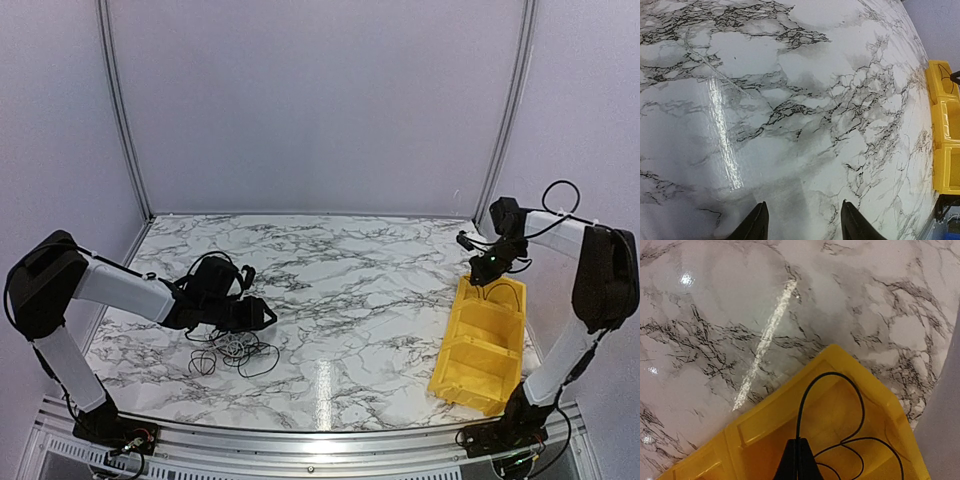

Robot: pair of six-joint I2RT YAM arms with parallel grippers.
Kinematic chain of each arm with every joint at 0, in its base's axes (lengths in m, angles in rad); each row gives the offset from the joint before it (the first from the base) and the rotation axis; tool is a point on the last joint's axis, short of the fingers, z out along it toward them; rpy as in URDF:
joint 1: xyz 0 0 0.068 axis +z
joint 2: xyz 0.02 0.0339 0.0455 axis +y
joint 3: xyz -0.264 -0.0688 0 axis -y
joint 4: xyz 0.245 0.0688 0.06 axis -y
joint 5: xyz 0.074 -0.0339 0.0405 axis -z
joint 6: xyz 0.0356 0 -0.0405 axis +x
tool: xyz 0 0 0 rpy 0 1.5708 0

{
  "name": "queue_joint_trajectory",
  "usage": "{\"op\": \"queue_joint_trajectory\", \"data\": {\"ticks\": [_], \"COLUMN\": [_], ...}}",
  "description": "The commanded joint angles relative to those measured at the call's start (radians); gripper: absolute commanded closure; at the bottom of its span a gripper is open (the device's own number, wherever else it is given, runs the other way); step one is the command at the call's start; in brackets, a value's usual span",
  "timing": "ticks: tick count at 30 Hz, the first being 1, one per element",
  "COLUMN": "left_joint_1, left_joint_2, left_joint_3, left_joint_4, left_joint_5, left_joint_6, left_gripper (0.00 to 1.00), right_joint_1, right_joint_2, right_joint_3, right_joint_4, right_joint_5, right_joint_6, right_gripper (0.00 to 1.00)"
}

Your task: Untangle the cables

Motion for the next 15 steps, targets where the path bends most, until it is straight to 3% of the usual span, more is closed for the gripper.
{"op": "queue_joint_trajectory", "data": {"ticks": [1, 12, 15], "left_joint_1": [-0.007, -0.011, -0.010], "left_joint_2": [0.020, 0.015, -0.017], "left_joint_3": [0.004, 0.001, -0.004], "left_joint_4": [-0.008, 0.000, 0.000], "left_joint_5": [-0.004, 0.002, 0.000], "left_joint_6": [-0.001, -0.003, 0.004], "left_gripper": [0.48, 0.48, 0.48], "right_joint_1": [-0.069, -0.087, -0.087], "right_joint_2": [-0.044, -0.046, -0.089], "right_joint_3": [-0.027, -0.092, -0.059], "right_joint_4": [-0.020, -0.027, -0.058], "right_joint_5": [0.039, 0.078, 0.073], "right_joint_6": [-0.011, 0.001, -0.008], "right_gripper": [1.00, 1.00, 0.89]}}
